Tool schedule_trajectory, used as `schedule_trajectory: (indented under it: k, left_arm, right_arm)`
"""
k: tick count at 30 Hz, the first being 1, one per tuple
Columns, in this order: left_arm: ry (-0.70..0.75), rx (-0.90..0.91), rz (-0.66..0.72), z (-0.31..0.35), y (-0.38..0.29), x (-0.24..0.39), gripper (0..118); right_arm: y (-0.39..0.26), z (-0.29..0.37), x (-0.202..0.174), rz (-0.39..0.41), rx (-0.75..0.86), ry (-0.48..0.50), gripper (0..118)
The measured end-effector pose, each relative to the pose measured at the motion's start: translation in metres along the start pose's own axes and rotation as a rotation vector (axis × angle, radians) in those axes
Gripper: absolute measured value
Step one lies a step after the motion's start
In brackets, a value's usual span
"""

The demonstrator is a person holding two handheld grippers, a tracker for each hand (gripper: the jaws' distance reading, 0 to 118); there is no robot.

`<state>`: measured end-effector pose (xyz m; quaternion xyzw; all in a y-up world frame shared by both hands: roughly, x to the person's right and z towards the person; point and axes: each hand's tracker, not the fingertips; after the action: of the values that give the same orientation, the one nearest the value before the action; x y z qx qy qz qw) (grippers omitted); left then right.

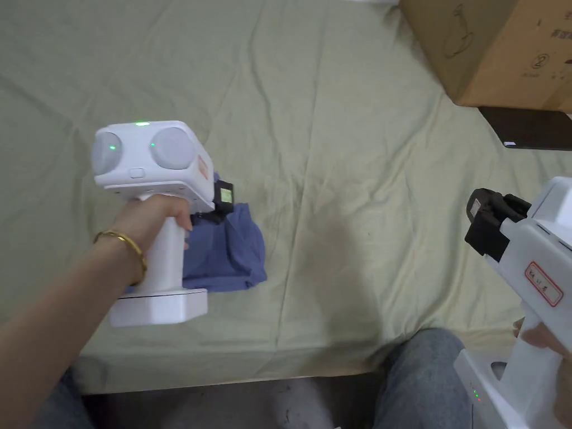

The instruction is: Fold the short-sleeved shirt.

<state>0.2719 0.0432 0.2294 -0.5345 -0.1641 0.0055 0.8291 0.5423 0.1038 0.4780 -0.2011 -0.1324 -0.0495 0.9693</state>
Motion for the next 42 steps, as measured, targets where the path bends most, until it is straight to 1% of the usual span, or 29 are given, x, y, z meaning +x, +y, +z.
schedule_trajectory:
  k: [1, 2, 4, 6, 7, 8, 9, 10, 11, 12, 13, 14, 16, 19, 21, 23, 24, 25, 28, 30, 31, 34, 36, 38, 40, 42]
  left_arm:
    - [-0.034, -0.027, -0.002, -0.009, 0.001, 0.008, 65]
    - [-0.054, -0.057, 0.002, -0.016, 0.003, 0.015, 69]
    - [-0.093, -0.084, 0.024, -0.020, 0.007, 0.023, 69]
    - [-0.136, -0.045, 0.052, -0.012, 0.010, 0.025, 69]
    - [-0.160, 0.001, 0.043, -0.003, 0.011, 0.024, 68]
    - [-0.175, 0.045, 0.026, 0.004, 0.012, 0.023, 63]
    - [-0.174, 0.104, -0.008, 0.010, 0.012, 0.021, 52]
    - [-0.149, 0.173, -0.053, 0.015, 0.010, 0.020, 37]
    - [-0.105, 0.229, -0.094, 0.016, 0.010, 0.019, 18]
    - [-0.054, 0.261, -0.126, 0.015, 0.008, 0.019, 14]
    - [0.014, 0.281, -0.145, 0.009, 0.005, 0.020, 13]
    - [0.056, 0.307, -0.138, 0.003, 0.000, 0.019, 9]
    - [0.040, 0.311, -0.121, -0.014, -0.014, 0.017, 1]
    - [0.020, 0.239, -0.134, -0.043, -0.039, 0.019, 0]
    - [0.016, 0.186, -0.181, -0.062, -0.056, 0.023, 0]
    - [0.044, 0.178, -0.219, -0.079, -0.070, 0.025, 0]
    - [0.043, 0.186, -0.216, -0.083, -0.073, 0.024, 0]
    - [0.038, 0.195, -0.206, -0.085, -0.072, 0.023, 0]
    - [-0.022, 0.145, -0.081, -0.077, -0.053, 0.015, 0]
    - [-0.072, 0.143, -0.055, -0.062, -0.043, 0.007, 0]
    - [-0.090, 0.189, -0.061, -0.049, -0.040, 0.002, 0]
    - [-0.112, 0.422, -0.114, 0.004, -0.040, -0.012, 0]
    - [-0.117, 0.569, -0.109, 0.038, -0.044, -0.026, 0]
    - [-0.054, 0.697, -0.119, 0.067, -0.049, -0.042, 0]
    - [0.031, 0.758, -0.110, 0.084, -0.054, -0.057, 0]
    - [0.085, 0.780, -0.096, 0.095, -0.061, -0.073, 0]
  right_arm:
    - [-0.001, 0.001, 0.003, -0.003, -0.003, -0.008, 0]
    - [-0.002, 0.003, 0.005, -0.007, -0.007, -0.017, 0]
    - [-0.004, 0.005, 0.010, -0.016, -0.014, -0.031, 0]
    - [-0.006, 0.006, 0.013, -0.024, -0.016, -0.041, 0]
    - [-0.006, 0.006, 0.015, -0.028, -0.017, -0.046, 0]
    - [-0.006, 0.006, 0.016, -0.035, -0.023, -0.046, 0]
    - [-0.006, 0.005, 0.016, -0.036, -0.025, -0.045, 0]
    - [-0.006, 0.005, 0.016, -0.036, -0.027, -0.042, 0]
    - [-0.006, 0.004, 0.016, -0.035, -0.027, -0.042, 0]
    - [-0.006, 0.004, 0.015, -0.033, -0.027, -0.044, 0]
    - [-0.006, 0.002, 0.014, -0.028, -0.025, -0.044, 0]
    - [-0.007, 0.001, 0.014, -0.025, -0.023, -0.044, 0]
    - [-0.007, -0.003, 0.013, -0.030, -0.021, -0.048, 0]
    - [-0.006, -0.006, 0.010, -0.045, -0.027, -0.045, 0]
    - [-0.005, -0.007, 0.007, -0.030, -0.033, -0.041, 0]
    - [-0.005, -0.008, 0.004, -0.014, -0.040, -0.036, 0]
    - [-0.005, -0.008, 0.002, -0.008, -0.043, -0.031, 0]
    - [-0.006, -0.009, 0.000, -0.004, -0.046, -0.029, 0]
    - [-0.006, -0.012, -0.008, 0.008, -0.051, -0.015, 0]
    - [-0.005, -0.015, -0.014, 0.014, -0.054, 0.001, 0]
    - [-0.004, -0.016, -0.019, 0.018, -0.052, 0.011, 0]
    - [0.002, -0.026, -0.037, 0.025, -0.034, 0.048, 0]
    - [0.007, -0.036, -0.055, 0.020, -0.018, 0.083, 0]
    - [0.010, -0.047, -0.077, 0.030, 0.009, 0.123, 0]
    - [0.014, -0.060, -0.105, 0.035, 0.028, 0.182, 0]
    - [0.014, -0.072, -0.134, 0.039, 0.027, 0.223, 0]
